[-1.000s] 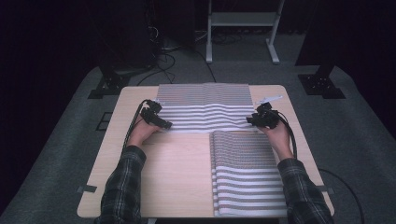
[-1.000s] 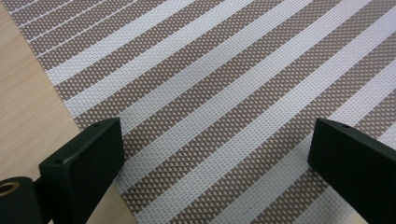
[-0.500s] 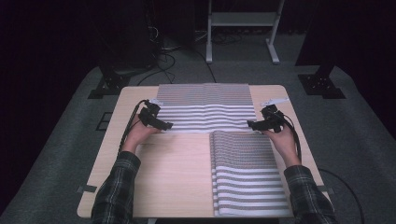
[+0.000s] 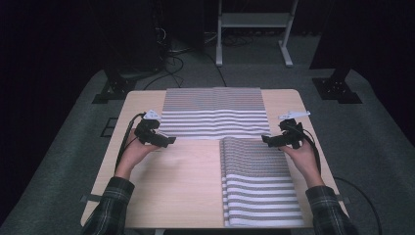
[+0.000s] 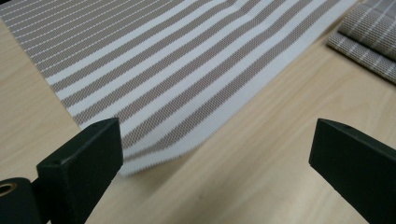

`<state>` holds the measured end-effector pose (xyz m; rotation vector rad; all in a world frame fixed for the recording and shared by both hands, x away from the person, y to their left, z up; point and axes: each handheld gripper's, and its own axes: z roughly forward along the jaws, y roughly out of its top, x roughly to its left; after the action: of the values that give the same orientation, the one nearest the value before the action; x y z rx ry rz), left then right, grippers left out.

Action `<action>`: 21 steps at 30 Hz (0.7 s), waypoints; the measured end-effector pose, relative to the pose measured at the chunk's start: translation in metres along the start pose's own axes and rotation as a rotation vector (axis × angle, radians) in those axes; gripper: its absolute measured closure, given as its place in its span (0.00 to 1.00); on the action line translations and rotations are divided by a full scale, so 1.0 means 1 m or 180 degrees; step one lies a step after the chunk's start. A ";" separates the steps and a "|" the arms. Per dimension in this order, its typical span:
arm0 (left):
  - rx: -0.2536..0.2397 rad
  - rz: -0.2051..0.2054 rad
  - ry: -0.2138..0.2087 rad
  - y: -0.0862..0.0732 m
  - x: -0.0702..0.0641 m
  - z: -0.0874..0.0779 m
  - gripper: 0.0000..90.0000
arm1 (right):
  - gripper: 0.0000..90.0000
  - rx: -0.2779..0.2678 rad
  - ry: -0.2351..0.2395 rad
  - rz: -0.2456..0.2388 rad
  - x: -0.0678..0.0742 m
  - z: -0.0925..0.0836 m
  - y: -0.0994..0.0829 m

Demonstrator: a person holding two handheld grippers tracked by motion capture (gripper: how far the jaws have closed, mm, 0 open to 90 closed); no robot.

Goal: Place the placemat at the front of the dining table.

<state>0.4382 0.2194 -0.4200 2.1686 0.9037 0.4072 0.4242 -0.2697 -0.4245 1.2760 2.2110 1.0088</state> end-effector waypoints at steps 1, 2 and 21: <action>-0.0017 -0.0012 -0.0018 -0.003 -0.002 -0.003 0.02 | 0.00 -0.0031 0.0012 0.0015 0.001 -0.003 -0.002; -0.0031 -0.0013 -0.0031 -0.007 -0.004 -0.006 0.02 | 0.00 -0.0055 0.0018 0.0024 0.002 -0.007 -0.004; -0.0141 0.0040 0.0097 -0.058 -0.048 -0.062 0.02 | 0.00 -0.0260 -0.0008 -0.0038 0.014 -0.055 -0.049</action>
<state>0.3443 0.2445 -0.4211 2.1341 0.8899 0.4633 0.3540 -0.2947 -0.4247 1.2264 2.1499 1.0808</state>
